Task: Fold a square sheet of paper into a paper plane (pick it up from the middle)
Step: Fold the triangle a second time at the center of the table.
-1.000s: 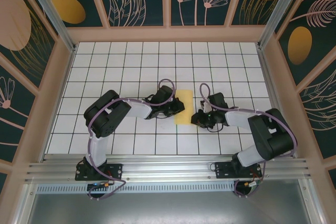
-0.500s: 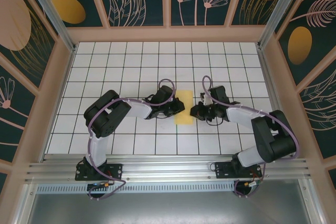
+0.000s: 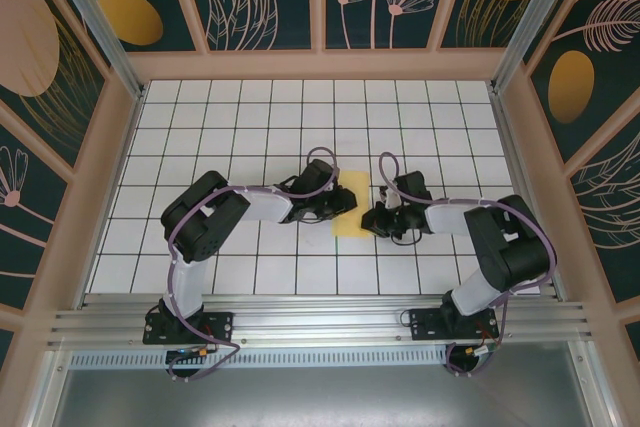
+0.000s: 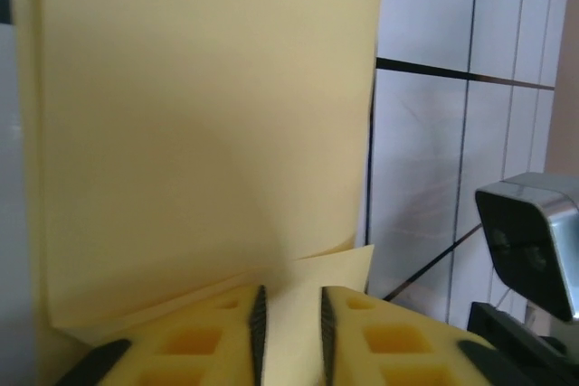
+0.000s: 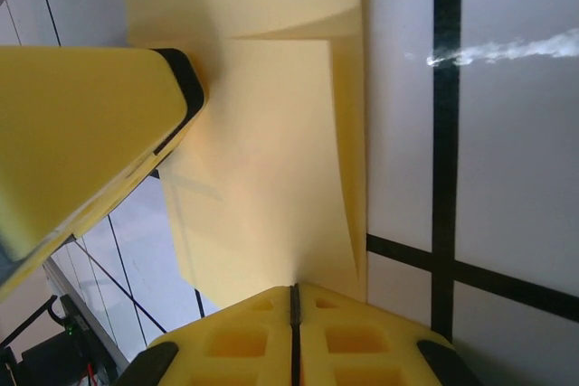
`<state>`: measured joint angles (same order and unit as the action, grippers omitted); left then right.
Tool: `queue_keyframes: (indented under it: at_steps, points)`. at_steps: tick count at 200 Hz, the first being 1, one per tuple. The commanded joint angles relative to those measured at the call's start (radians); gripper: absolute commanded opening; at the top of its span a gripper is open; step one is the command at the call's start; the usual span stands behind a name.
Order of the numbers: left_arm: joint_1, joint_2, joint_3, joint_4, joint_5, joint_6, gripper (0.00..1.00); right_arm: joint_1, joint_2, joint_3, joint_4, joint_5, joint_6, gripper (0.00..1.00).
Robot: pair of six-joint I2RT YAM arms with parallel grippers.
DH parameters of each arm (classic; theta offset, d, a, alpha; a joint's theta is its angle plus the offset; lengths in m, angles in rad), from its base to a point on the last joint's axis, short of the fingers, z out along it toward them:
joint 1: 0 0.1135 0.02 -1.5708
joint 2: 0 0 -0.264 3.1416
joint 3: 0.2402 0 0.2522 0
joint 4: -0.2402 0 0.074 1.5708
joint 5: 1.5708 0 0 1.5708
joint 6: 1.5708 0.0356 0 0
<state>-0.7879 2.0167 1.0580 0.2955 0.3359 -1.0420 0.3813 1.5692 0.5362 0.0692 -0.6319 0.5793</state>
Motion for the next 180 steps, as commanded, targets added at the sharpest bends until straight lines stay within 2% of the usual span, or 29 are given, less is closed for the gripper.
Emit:
queue_keyframes:
  at_steps: [1,22,51,77,106,130,180]
  points:
    - [0.004,-0.043,0.014,-0.092,-0.008,0.042,0.31,0.007,0.002,-0.057,-0.057,0.069,0.004,0.09]
    - [-0.007,-0.082,-0.002,-0.087,0.009,0.020,0.29,0.008,-0.013,-0.059,-0.036,0.064,0.029,0.08]
    - [-0.038,-0.070,-0.011,-0.086,-0.003,-0.005,0.16,0.008,-0.020,-0.051,-0.039,0.074,0.032,0.08]
    - [-0.063,-0.037,-0.017,-0.055,-0.004,-0.042,0.11,0.009,-0.019,-0.050,-0.035,0.074,0.038,0.08]
    - [-0.077,-0.001,-0.009,-0.064,-0.019,-0.057,0.09,0.011,-0.017,-0.053,-0.029,0.075,0.045,0.08]
    - [-0.077,0.016,-0.001,-0.134,-0.092,-0.053,0.09,0.012,-0.019,-0.056,-0.033,0.080,0.044,0.08]
    - [-0.070,0.025,-0.032,-0.164,-0.192,-0.083,0.09,0.012,-0.016,-0.054,-0.067,0.104,0.022,0.06]
